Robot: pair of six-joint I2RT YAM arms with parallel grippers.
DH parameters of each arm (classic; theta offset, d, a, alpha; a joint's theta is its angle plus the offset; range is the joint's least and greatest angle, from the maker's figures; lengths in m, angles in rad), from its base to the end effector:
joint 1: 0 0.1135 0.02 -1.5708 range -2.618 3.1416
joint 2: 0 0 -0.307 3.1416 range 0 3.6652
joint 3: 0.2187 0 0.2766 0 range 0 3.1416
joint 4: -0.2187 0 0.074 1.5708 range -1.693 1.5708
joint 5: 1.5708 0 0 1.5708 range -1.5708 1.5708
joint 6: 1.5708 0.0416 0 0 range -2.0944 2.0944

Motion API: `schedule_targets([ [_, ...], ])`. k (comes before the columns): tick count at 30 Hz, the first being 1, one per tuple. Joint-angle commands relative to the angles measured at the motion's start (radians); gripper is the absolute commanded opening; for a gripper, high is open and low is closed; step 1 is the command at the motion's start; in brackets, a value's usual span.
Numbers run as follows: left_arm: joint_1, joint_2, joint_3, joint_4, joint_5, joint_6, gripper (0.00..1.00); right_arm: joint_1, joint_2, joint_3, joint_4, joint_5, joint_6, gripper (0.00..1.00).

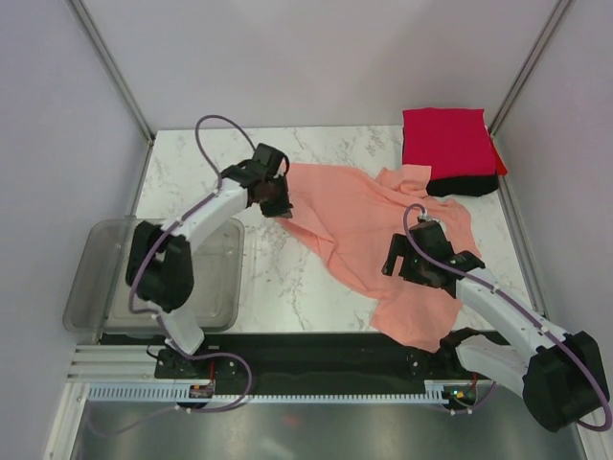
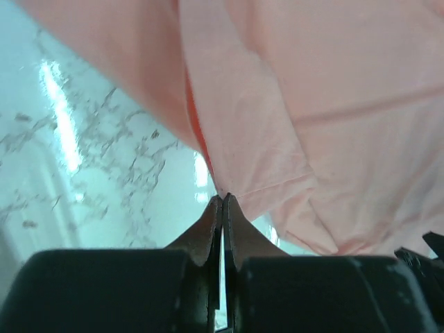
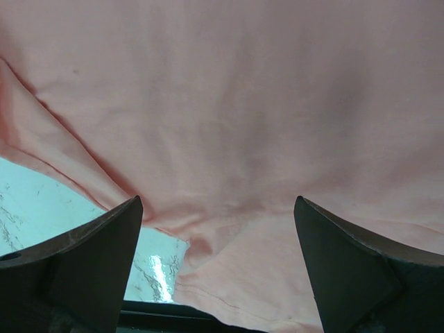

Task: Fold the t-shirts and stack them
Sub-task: Flatten the tshirt out, then fold the tshirt

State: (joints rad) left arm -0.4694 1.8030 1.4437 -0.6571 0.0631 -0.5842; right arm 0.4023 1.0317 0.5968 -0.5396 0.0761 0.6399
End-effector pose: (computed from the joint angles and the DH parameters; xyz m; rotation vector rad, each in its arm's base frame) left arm 0.3781 -0.1947 0.2753 -0.1286 2.6541 -0.4526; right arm 0.1829 0.0744 0.2221 0.3346 2.5489 0.3084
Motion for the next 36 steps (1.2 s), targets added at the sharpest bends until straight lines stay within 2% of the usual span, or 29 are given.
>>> schedule_targets([
  [1, 0.023, -0.194, -0.092, -0.058, 0.014, -0.026, 0.02, 0.004, -0.015, 0.034, -0.031, 0.043, 0.009, 0.98],
  [9, 0.044, -0.563, -0.373, -0.171, -0.003, -0.014, 0.02, 0.004, -0.065, 0.075, -0.103, 0.071, 0.027, 0.98],
  [23, 0.049, -0.826, -0.566, -0.305, -0.016, -0.016, 0.03, 0.003, -0.032, 0.092, -0.102, 0.083, 0.046, 0.98],
  [30, 0.049, -0.800, -0.592, -0.294, -0.005, -0.014, 0.03, -0.011, 0.253, 0.204, -0.033, 0.149, -0.032, 0.98],
  [36, 0.049, -0.795, -0.588, -0.274, -0.031, 0.018, 0.03, -0.086, 0.526, 0.317, 0.041, 0.097, -0.066, 0.98],
])
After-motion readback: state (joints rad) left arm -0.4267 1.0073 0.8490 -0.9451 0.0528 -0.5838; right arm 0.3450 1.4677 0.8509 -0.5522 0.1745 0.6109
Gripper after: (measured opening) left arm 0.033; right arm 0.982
